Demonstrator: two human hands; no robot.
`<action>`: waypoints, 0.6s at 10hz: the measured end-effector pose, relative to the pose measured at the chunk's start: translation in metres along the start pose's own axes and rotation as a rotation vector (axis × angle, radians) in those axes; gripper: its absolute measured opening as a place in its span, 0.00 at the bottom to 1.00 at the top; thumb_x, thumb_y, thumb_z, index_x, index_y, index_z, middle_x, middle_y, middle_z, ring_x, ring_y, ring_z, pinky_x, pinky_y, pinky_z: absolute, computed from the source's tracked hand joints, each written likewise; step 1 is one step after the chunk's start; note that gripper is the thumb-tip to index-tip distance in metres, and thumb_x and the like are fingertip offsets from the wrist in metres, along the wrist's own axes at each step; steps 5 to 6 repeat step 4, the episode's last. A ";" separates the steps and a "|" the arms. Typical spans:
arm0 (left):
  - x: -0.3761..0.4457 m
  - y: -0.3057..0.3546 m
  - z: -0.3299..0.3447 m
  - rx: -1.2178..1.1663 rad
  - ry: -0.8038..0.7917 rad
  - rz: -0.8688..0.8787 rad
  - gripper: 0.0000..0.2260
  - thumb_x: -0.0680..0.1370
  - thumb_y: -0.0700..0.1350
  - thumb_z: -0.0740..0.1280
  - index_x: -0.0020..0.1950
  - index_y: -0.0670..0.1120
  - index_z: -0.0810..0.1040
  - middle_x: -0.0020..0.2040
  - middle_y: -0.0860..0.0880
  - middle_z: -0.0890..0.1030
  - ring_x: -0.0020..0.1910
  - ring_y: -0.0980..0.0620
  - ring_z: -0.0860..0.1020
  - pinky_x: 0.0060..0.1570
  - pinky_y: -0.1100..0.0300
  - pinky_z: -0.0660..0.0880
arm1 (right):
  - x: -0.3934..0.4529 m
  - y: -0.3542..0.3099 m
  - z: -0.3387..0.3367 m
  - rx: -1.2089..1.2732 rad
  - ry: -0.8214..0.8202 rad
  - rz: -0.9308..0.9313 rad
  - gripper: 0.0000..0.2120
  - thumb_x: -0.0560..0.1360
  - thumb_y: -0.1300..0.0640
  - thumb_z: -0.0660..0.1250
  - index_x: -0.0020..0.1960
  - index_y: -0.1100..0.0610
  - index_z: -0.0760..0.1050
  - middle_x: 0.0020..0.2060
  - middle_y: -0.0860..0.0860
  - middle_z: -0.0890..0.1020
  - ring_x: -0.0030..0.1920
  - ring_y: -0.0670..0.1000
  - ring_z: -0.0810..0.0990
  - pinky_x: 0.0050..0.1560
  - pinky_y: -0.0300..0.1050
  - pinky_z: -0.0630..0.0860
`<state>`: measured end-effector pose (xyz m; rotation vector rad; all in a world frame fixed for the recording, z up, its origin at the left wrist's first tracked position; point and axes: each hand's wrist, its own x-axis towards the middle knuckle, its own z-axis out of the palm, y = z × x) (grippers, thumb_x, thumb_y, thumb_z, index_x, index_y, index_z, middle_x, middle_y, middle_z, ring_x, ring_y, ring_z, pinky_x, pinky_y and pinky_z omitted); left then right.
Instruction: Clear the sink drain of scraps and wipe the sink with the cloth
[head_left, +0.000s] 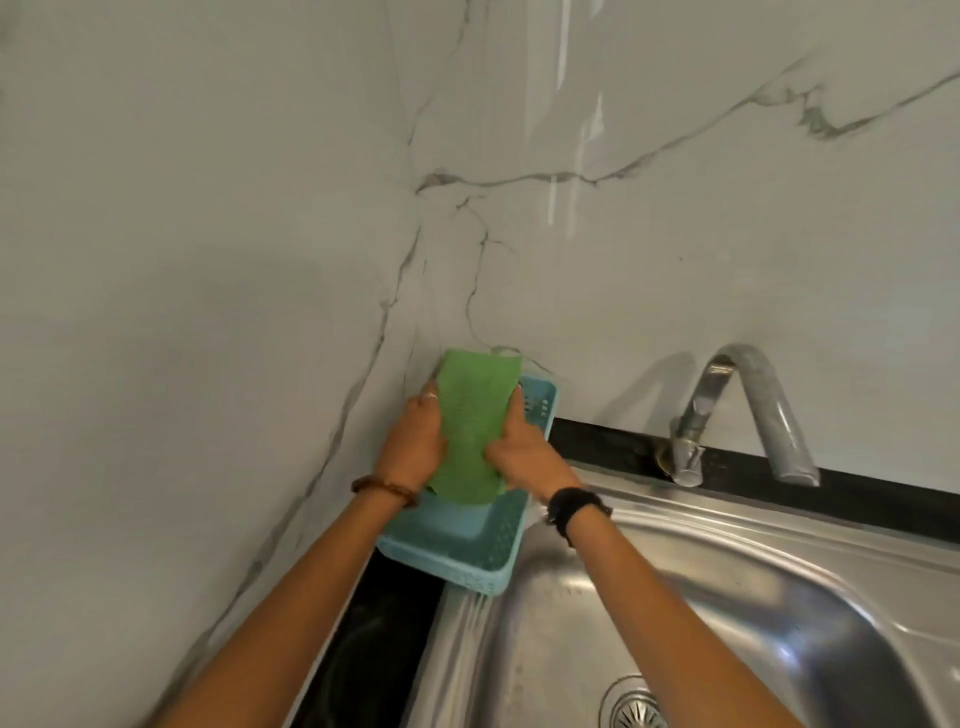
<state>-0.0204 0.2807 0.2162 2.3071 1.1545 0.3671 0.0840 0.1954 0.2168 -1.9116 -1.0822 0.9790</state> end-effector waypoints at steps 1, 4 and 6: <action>0.005 -0.017 0.039 0.305 -0.208 -0.039 0.24 0.79 0.40 0.55 0.74 0.48 0.53 0.70 0.36 0.59 0.60 0.35 0.72 0.56 0.49 0.71 | 0.022 0.014 0.036 -0.558 -0.065 0.112 0.33 0.78 0.65 0.54 0.73 0.66 0.35 0.68 0.68 0.67 0.65 0.63 0.71 0.63 0.52 0.68; -0.003 -0.019 0.052 0.597 -0.252 -0.039 0.17 0.79 0.43 0.57 0.68 0.47 0.65 0.70 0.42 0.60 0.62 0.42 0.69 0.54 0.51 0.71 | 0.021 0.016 0.047 -0.944 0.075 -0.012 0.11 0.79 0.65 0.56 0.56 0.61 0.74 0.57 0.56 0.79 0.58 0.55 0.78 0.55 0.46 0.75; -0.003 -0.019 0.052 0.597 -0.252 -0.039 0.17 0.79 0.43 0.57 0.68 0.47 0.65 0.70 0.42 0.60 0.62 0.42 0.69 0.54 0.51 0.71 | 0.021 0.016 0.047 -0.944 0.075 -0.012 0.11 0.79 0.65 0.56 0.56 0.61 0.74 0.57 0.56 0.79 0.58 0.55 0.78 0.55 0.46 0.75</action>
